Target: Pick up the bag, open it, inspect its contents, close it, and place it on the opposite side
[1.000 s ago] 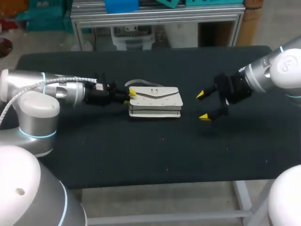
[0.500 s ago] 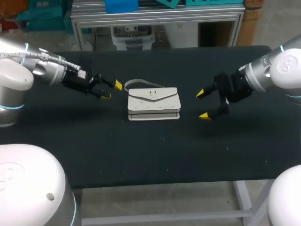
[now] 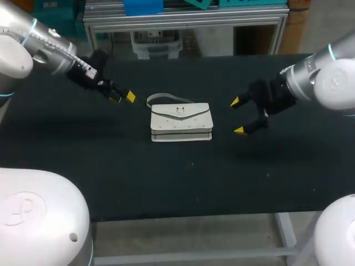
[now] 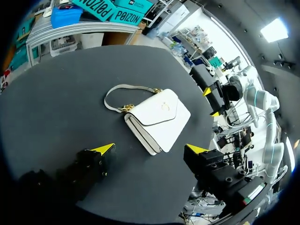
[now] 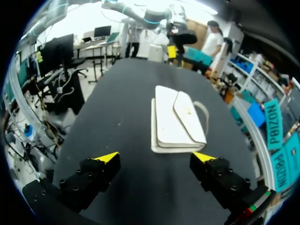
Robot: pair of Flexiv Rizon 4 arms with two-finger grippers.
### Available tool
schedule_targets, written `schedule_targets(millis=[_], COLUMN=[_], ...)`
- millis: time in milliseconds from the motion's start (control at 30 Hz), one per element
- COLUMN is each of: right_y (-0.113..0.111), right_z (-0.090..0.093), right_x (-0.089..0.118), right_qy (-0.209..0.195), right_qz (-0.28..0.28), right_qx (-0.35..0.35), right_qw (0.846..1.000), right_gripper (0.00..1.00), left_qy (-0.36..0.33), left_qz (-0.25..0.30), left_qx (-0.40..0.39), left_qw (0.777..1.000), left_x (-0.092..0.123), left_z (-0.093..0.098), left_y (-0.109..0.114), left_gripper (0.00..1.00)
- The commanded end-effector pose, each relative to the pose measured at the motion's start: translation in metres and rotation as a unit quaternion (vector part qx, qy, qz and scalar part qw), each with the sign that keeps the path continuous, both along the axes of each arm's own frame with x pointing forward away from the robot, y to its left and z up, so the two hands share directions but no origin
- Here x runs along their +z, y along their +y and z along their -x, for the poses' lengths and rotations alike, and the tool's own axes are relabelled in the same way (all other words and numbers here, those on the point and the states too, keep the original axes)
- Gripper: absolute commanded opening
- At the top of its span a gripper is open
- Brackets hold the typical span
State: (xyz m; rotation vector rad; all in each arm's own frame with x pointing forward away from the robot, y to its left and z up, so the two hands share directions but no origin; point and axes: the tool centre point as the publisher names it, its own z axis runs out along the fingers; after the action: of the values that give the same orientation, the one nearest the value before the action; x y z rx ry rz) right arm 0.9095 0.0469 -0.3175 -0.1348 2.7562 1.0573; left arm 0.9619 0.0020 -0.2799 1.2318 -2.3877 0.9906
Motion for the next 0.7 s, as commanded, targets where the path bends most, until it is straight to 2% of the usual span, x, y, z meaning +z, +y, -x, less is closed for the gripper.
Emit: schedule_targets(millis=[33,100,167,400,533,600,700], right_y=[0.006,0.008,0.011,0.017,0.027,0.033,0.038], right_z=[0.007,0.008,0.008,0.006,0.004,0.003,0.003], right_x=[0.006,0.008,0.009,0.019,0.023,0.022,0.017], right_qy=[-0.018,-0.029,-0.031,-0.041,-0.066,-0.074,-0.079], right_qz=[0.018,0.034,0.040,0.069,0.097,0.109,0.130], right_qx=[-0.004,-0.002,-0.001,-0.013,-0.028,-0.031,-0.042], right_qw=[1.000,0.999,0.999,0.997,0.993,0.991,0.987], right_gripper=[1.00,1.00,1.00,1.00,1.00,1.00,1.00], left_qy=[0.006,0.009,0.040,0.040,0.040,-0.011,-0.070], left_qz=[-0.028,-0.037,-0.064,-0.064,-0.064,-0.093,-0.110], left_qx=[-0.054,-0.084,-0.112,-0.112,-0.112,-0.131,-0.216], left_qw=[0.998,0.996,0.991,0.991,0.991,0.987,0.968], left_x=[0.008,0.012,0.017,0.017,0.017,0.015,0.014], left_z=[-0.004,-0.006,-0.008,-0.008,-0.008,-0.014,-0.016], left_y=[0.005,0.008,0.011,0.011,0.011,0.009,0.006], left_gripper=[1.00,1.00,1.00,1.00,1.00,1.00,1.00])
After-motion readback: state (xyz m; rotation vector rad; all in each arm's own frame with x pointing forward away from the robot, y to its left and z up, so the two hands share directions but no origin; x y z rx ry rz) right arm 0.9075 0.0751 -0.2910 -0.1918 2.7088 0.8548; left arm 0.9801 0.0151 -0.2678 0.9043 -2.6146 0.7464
